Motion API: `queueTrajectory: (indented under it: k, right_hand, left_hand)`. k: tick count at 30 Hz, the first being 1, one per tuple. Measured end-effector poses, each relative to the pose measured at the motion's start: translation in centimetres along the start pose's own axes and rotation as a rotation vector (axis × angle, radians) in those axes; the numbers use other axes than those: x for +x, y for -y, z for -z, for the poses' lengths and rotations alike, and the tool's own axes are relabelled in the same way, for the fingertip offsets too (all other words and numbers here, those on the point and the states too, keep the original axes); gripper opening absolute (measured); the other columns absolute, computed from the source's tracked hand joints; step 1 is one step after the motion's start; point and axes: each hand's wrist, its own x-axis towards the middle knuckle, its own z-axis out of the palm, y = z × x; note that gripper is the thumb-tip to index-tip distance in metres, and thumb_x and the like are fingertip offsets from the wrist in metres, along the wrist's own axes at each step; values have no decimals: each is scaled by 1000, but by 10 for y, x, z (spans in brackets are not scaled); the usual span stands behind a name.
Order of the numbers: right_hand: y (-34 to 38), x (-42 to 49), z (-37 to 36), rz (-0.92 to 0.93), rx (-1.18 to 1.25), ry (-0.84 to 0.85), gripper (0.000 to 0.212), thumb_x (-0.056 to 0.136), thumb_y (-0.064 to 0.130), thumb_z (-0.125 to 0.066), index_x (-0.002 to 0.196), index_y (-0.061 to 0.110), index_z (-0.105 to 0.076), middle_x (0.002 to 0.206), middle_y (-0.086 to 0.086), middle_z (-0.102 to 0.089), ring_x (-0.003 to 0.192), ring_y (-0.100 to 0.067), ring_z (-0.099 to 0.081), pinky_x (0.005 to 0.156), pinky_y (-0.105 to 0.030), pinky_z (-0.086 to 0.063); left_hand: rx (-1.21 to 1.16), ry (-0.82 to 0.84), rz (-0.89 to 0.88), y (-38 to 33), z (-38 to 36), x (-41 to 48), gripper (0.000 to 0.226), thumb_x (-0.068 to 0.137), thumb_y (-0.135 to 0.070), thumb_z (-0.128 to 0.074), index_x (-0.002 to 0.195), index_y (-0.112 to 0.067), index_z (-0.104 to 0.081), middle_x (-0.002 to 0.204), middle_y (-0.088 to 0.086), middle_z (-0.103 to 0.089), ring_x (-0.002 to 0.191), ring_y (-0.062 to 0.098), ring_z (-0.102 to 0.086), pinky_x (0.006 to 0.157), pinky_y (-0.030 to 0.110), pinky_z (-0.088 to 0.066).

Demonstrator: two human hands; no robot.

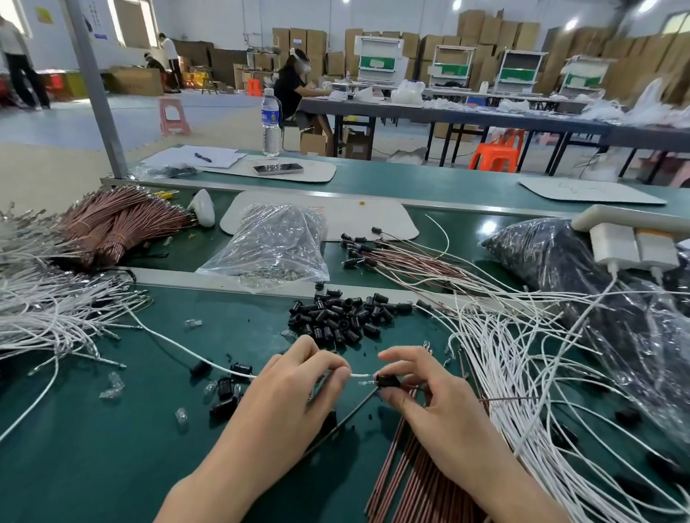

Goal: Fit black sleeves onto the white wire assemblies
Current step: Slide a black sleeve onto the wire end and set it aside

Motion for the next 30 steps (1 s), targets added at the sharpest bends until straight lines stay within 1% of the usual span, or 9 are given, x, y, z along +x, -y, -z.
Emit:
queueTrajectory:
  k: [4, 7, 13, 17, 20, 25, 28, 30]
  right_hand:
    - [1, 0, 0, 3, -1, 0, 42, 93, 23, -71, 116, 54, -53, 106, 32, -67, 105, 7, -60, 84, -7, -43]
    - [0, -1, 0, 1, 5, 10, 43, 94, 22, -71, 116, 55, -54, 106, 30, -68, 105, 5, -61, 84, -7, -43]
    - [0, -1, -1, 4, 7, 19, 42, 94, 24, -71, 118, 54, -54, 108, 28, -68, 108, 4, -61, 86, -7, -43]
    - [0, -1, -1, 9, 6, 24, 43, 94, 24, -71, 118, 54, -54, 108, 28, -68, 109, 2, -61, 87, -8, -43]
    - [0, -1, -1, 12, 9, 33, 42, 94, 24, -71, 119, 54, -55, 108, 27, -68, 110, 2, -60, 88, -9, -43]
    - [1, -1, -1, 15, 34, 29, 47, 92, 18, -73, 118, 54, -56, 107, 24, -70, 109, 0, -61, 86, -9, -45]
    - [2, 0, -1, 23, 43, 16, 49, 91, 18, -74, 117, 55, -55, 107, 26, -70, 107, 0, -62, 83, -8, -43]
    - [4, 0, -1, 26, 50, 5, 51, 91, 18, -74, 117, 57, -54, 107, 27, -70, 106, 1, -62, 82, -7, -41]
  left_hand:
    - [-30, 23, -5, -2, 0, 1, 30, 99, -53, -38, 103, -35, -62, 96, -23, -43, 77, 9, -52, 69, 24, -42]
    - [-57, 34, -4, -4, 1, 0, 30, 98, -55, -37, 103, -38, -61, 96, -21, -44, 80, 8, -55, 71, 29, -47]
    - [-63, 43, -16, -6, 1, 0, 31, 97, -57, -37, 102, -39, -61, 95, -21, -44, 79, 6, -52, 69, 22, -43]
    - [-102, 53, -34, -7, 1, 0, 31, 98, -56, -38, 103, -36, -62, 95, -19, -46, 81, 7, -53, 71, 28, -46]
    - [-124, 43, -28, -6, 1, 0, 31, 97, -54, -39, 103, -35, -63, 95, -20, -45, 81, 7, -52, 71, 27, -46]
    - [-163, 19, -14, -4, -2, 1, 31, 96, -54, -41, 100, -34, -63, 96, -21, -46, 81, 9, -55, 70, 25, -45]
    - [-225, -1, 2, -3, -4, 2, 25, 96, -52, -45, 98, -36, -64, 95, -19, -50, 79, 12, -58, 70, 27, -46]
    - [-262, -16, 15, -3, -4, 3, 22, 96, -52, -46, 97, -39, -63, 95, -18, -52, 79, 14, -59, 69, 25, -47]
